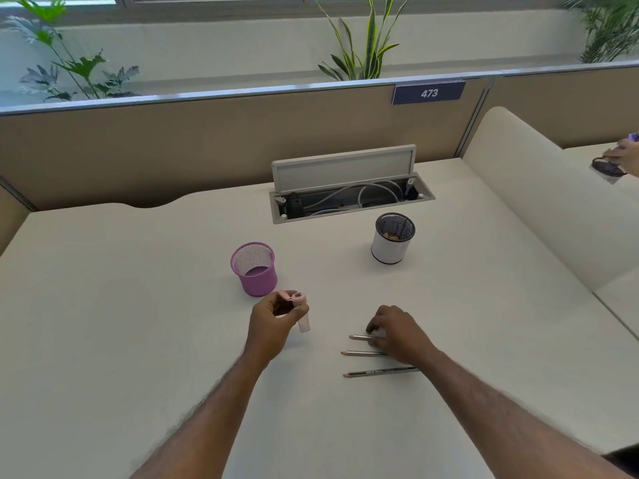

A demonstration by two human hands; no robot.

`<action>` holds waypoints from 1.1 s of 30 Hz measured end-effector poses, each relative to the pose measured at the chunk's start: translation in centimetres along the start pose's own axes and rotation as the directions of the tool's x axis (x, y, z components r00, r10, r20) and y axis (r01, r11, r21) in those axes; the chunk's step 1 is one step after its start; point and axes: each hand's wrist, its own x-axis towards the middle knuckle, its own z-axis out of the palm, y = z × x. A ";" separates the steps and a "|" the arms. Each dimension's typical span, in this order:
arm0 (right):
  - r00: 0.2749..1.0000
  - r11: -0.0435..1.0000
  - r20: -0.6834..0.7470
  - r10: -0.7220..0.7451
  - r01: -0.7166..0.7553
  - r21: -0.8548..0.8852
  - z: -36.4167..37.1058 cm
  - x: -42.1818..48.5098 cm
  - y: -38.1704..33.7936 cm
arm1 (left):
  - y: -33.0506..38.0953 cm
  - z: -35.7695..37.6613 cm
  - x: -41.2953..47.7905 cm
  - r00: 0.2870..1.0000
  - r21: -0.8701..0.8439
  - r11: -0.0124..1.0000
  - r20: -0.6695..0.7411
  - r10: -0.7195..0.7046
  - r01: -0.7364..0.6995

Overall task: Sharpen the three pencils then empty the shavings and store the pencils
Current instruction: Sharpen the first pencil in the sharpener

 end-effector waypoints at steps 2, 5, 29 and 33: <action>1.000 1.000 -0.010 -0.006 0.006 -0.014 0.2 0.1 -0.1 | 0.0 -0.1 -0.1 1.000 0.004 1.000 -0.002 -0.006 0.006; 1.000 0.999 -0.016 -0.016 0.015 -0.035 0.5 0.2 -0.1 | 0.1 -0.2 -0.3 1.000 0.011 1.000 -0.002 -0.009 0.009; 0.911 0.922 -0.238 -0.336 0.370 0.116 -6.0 1.6 -7.6 | 1.3 -0.2 -0.6 0.969 0.259 0.941 0.170 0.177 -0.217; 0.893 0.902 -0.248 -0.377 0.415 0.123 -6.0 1.4 -7.6 | 1.9 -0.3 -0.3 0.960 0.298 0.925 0.214 0.178 -0.238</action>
